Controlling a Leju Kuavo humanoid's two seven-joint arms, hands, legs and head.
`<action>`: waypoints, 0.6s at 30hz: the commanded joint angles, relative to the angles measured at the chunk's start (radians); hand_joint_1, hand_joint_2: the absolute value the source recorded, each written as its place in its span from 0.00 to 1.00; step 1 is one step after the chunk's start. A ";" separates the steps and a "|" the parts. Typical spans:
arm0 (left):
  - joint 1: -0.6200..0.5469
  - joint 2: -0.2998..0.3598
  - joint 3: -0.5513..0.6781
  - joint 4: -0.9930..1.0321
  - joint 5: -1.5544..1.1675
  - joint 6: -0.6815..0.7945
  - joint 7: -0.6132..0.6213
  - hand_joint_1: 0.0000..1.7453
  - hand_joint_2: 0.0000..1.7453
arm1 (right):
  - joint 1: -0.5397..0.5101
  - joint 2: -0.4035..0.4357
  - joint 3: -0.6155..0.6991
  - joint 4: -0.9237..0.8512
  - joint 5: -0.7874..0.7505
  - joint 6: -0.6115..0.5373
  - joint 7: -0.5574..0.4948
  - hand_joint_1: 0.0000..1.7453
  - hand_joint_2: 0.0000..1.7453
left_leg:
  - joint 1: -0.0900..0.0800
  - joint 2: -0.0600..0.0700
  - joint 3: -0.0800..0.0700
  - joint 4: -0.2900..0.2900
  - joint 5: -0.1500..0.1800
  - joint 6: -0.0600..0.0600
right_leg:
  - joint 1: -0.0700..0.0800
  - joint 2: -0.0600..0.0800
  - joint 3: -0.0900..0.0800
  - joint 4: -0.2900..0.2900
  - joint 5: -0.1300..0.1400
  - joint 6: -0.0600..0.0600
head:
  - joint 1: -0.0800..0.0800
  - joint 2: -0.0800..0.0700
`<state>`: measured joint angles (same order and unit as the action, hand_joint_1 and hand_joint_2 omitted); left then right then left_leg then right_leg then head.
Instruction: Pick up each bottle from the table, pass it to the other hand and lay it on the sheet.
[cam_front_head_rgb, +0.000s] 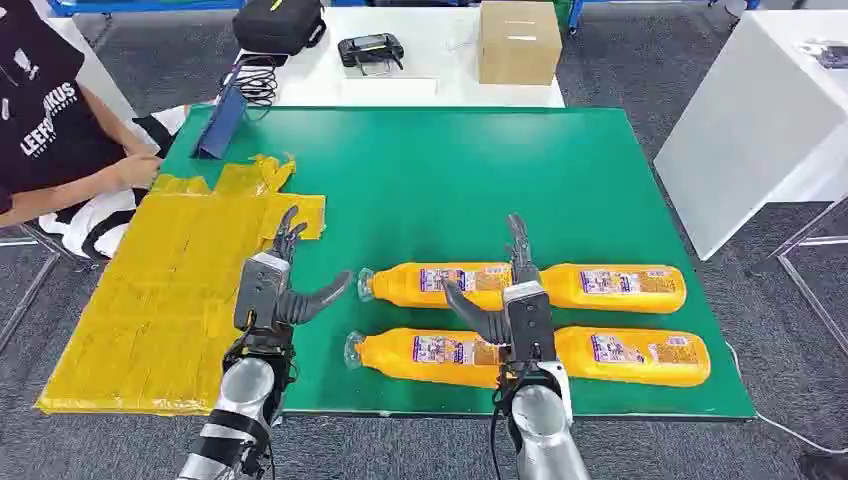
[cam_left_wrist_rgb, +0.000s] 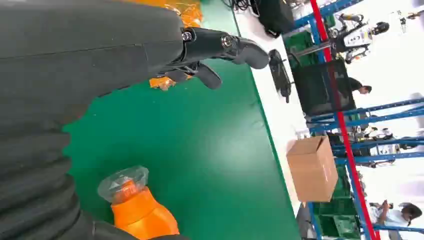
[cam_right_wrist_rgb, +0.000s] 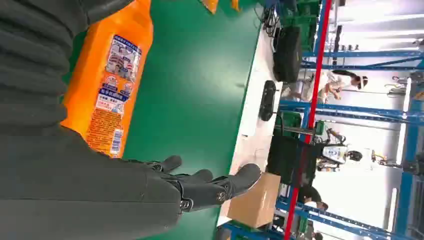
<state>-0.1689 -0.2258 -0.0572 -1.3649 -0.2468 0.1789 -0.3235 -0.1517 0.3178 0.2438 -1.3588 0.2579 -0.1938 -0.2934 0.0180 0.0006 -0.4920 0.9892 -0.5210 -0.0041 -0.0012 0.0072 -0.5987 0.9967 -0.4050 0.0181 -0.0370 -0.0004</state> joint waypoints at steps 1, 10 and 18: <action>-0.034 0.001 0.015 0.029 0.001 -0.003 -0.007 0.00 1.00 | -0.055 -0.082 0.022 0.052 0.121 -0.032 0.029 0.00 1.00 | 0.000 -0.001 0.002 -0.001 0.000 0.001 | 0.000 -0.001 0.002 -0.002 0.000 0.000 | 0.000 0.000; -0.037 -0.008 0.050 0.017 0.008 -0.008 -0.013 0.00 1.00 | -0.088 -0.124 0.014 0.108 0.324 -0.065 0.086 0.00 1.00 | 0.000 0.000 0.002 -0.001 0.000 0.001 | 0.000 -0.001 0.002 -0.002 0.000 0.000 | 0.000 0.000; -0.065 -0.035 0.081 0.024 0.005 -0.024 -0.016 0.00 1.00 | -0.199 -0.213 0.024 0.176 0.642 -0.031 0.200 0.00 1.00 | 0.000 0.000 0.002 -0.001 0.000 0.002 | 0.000 -0.001 0.002 -0.002 0.001 0.001 | 0.000 0.000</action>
<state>-0.1797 -0.2354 -0.0259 -1.3684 -0.2441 0.1640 -0.3414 -0.2163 0.2147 0.2476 -1.3130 0.7402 -0.2434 -0.1564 0.0180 0.0006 -0.4922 0.9893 -0.5210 -0.0041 -0.0012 0.0071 -0.5986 0.9967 -0.4050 0.0181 -0.0370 -0.0004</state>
